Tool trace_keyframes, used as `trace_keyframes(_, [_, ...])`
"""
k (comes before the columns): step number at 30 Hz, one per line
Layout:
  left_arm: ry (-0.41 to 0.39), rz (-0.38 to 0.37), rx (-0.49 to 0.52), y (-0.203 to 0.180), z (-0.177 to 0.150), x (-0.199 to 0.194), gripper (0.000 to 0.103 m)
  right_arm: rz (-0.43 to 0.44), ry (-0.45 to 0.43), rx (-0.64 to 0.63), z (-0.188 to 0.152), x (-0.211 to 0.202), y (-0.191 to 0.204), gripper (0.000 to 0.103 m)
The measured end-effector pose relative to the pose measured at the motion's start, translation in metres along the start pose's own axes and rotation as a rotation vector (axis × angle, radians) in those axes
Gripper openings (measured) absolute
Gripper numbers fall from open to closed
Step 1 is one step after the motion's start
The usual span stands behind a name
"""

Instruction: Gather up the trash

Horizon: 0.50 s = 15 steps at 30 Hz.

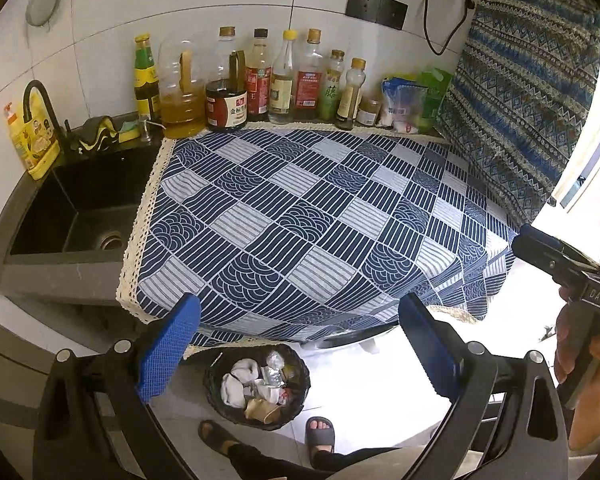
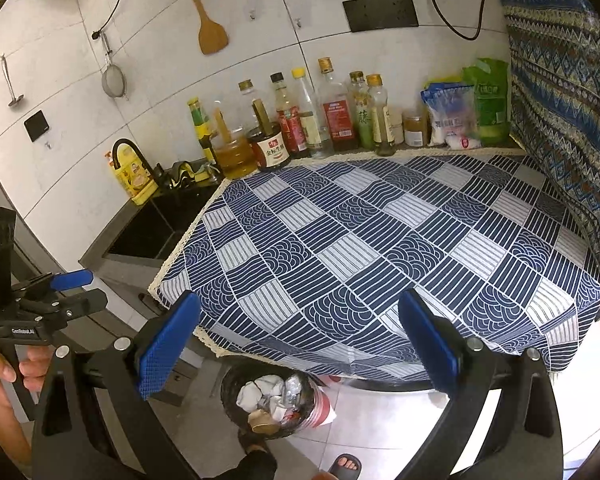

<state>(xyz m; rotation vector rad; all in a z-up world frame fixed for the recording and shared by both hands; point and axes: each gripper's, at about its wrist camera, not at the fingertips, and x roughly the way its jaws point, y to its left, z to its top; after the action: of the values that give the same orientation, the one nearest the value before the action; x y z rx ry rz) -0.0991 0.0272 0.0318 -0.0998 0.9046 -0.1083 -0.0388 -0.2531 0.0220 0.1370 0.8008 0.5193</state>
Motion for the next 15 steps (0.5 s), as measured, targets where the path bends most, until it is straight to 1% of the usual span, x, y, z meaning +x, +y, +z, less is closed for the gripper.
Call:
trace_keyframes(3, [-0.012,0.021,-0.003,-0.0032,0.0016,-0.0017,0.096,-0.002,0.0,-0.002,0.0014,-0.0024,-0.0024,0.098])
trace_keyframes(11, [-0.011,0.021,-0.023,-0.0043,0.0028,-0.0021,0.096,-0.003,0.007,-0.007,0.0043,-0.006,-0.0047,0.098])
trace_keyframes(15, [-0.009,0.035,-0.01,-0.0059,0.0038,-0.0028,0.096,-0.008,0.009,-0.013,0.0046,-0.0059,-0.0048,0.098])
